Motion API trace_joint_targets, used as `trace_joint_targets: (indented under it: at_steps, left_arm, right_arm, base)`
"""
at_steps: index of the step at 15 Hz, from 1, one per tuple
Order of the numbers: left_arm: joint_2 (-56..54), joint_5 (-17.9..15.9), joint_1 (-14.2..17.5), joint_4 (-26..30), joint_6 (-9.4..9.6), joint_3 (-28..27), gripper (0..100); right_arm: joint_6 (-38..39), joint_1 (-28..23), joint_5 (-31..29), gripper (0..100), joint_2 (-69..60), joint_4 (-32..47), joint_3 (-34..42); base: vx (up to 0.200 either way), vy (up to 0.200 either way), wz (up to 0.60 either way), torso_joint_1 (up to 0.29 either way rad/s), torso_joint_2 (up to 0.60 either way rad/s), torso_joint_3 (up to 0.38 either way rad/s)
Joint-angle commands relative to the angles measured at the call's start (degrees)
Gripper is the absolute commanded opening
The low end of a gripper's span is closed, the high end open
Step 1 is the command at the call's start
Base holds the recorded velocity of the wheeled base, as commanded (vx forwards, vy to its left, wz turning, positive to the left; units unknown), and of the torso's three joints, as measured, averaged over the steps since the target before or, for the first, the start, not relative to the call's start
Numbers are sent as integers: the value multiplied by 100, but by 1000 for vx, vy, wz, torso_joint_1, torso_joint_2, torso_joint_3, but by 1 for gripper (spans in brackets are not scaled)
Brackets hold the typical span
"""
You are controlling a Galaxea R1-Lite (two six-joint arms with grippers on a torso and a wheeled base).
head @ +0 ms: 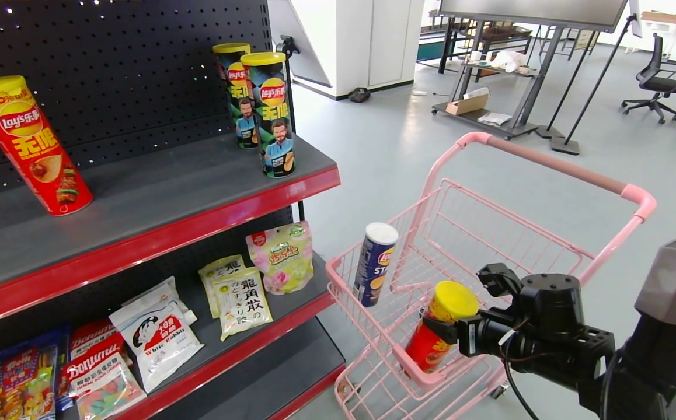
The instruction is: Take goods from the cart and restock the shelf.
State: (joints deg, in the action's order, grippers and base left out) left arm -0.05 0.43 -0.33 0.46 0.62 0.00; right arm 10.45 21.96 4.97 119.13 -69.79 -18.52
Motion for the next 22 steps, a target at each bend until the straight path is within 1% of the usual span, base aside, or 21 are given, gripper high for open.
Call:
trace_joint_targets:
  at_steps: [1, 10, 19, 20, 22]
  left_arm:
    - [5, 1, -2, -2, -1, 0, 100]
    - [5, 1, -2, -2, -1, 0, 100]
    - [5, 1, -2, -2, 17, 0, 100]
    - [5, 1, -2, -2, 17, 0, 100]
    - [5, 1, -2, -11, 17, 0, 100]
  right_arm:
    - [1, 11, 4, 100, 207, -17, -47]
    - [1, 19, -84, 100, 568, -70, -565]
    - [-8, 19, -84, 100, 708, -70, -803]
    - [-8, 28, -84, 0, 708, -70, -811]
    - [-8, 63, -93, 0, 761, -70, -811]
  base:
    - [0, 0, 0, 0, 0, 0]
    - [0, 0, 0, 0, 0, 0]
    - [0, 0, 0, 0, 0, 0]
    - [0, 0, 0, 0, 0, 0]
    - [0, 0, 0, 0, 0, 0]
